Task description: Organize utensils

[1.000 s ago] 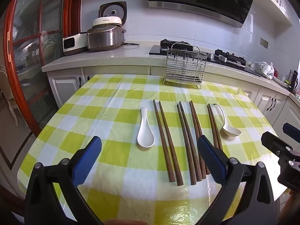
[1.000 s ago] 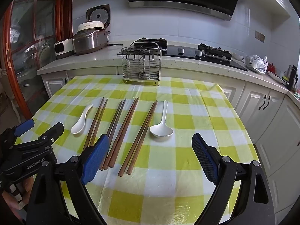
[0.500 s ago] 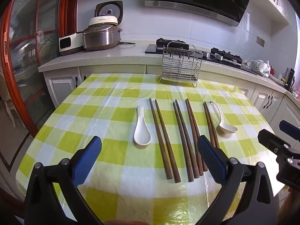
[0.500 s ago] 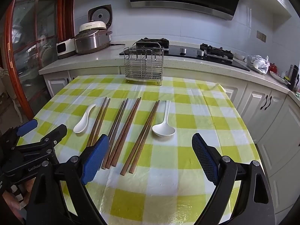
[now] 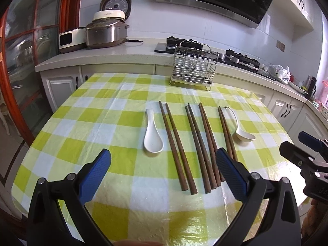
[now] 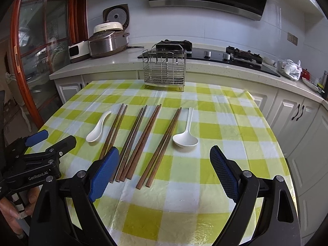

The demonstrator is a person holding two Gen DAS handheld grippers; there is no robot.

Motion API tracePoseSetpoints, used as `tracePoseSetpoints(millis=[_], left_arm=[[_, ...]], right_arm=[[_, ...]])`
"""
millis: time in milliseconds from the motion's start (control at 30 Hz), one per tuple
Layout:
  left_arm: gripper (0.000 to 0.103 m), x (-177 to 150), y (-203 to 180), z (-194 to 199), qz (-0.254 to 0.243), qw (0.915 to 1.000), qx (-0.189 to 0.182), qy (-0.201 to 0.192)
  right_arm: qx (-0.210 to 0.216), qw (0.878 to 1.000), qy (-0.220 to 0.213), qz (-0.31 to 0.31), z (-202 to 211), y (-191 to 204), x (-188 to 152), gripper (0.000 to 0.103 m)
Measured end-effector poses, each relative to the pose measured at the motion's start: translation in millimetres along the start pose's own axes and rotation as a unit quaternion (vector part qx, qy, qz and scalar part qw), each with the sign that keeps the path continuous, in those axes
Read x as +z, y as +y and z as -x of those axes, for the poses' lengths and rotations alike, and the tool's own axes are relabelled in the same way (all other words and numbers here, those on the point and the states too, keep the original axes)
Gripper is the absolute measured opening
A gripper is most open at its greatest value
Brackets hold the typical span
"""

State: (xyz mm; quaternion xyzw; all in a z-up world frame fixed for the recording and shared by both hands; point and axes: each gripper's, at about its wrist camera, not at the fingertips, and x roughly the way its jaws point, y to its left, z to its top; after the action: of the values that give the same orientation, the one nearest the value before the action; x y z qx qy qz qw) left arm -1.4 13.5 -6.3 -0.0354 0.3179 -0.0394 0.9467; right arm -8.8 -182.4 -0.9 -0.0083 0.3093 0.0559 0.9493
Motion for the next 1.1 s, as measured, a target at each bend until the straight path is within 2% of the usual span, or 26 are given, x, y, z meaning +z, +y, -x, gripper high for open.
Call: tracePoseSetpoints(millis=[200, 400, 467, 567, 900, 1100], left_arm=[[0.099, -0.2, -2.7, 2.3, -0.019, 0.9992, -0.033, 0.011], [0.099, -0.2, -2.9, 4.7, -0.026, 0.9985, -0.047, 0.013], [0.099, -0.2, -3.7, 4.8, -0.026, 0.9985, -0.046, 0.012], [0.099, 1.5, -5.9, 8.2, -0.024, 0.9985, -0.048, 0.011], [0.099, 3.5, -13.1, 13.1, -0.027, 0.9979, -0.059, 0.011], [0.099, 3.0, -22.0, 15.5, -0.037, 0.9974, -0.062, 0.009]], right_arm=[[0.021, 1.000, -0.003, 0.002, 0.0, -3.6, -1.8, 0.085], [0.029, 1.000, -0.004, -0.001, -2.0, -6.1, -3.2, 0.085], [0.023, 1.000, 0.005, 0.004, -4.6, -7.3, -4.3, 0.085], [0.025, 1.000, -0.005, 0.014, -0.3, -8.7, -2.0, 0.085], [0.036, 0.999, 0.002, -0.004, -1.3, -29.1, -5.2, 0.085], [0.039, 0.999, -0.001, 0.003, 0.6, -27.4, -6.8, 0.085]])
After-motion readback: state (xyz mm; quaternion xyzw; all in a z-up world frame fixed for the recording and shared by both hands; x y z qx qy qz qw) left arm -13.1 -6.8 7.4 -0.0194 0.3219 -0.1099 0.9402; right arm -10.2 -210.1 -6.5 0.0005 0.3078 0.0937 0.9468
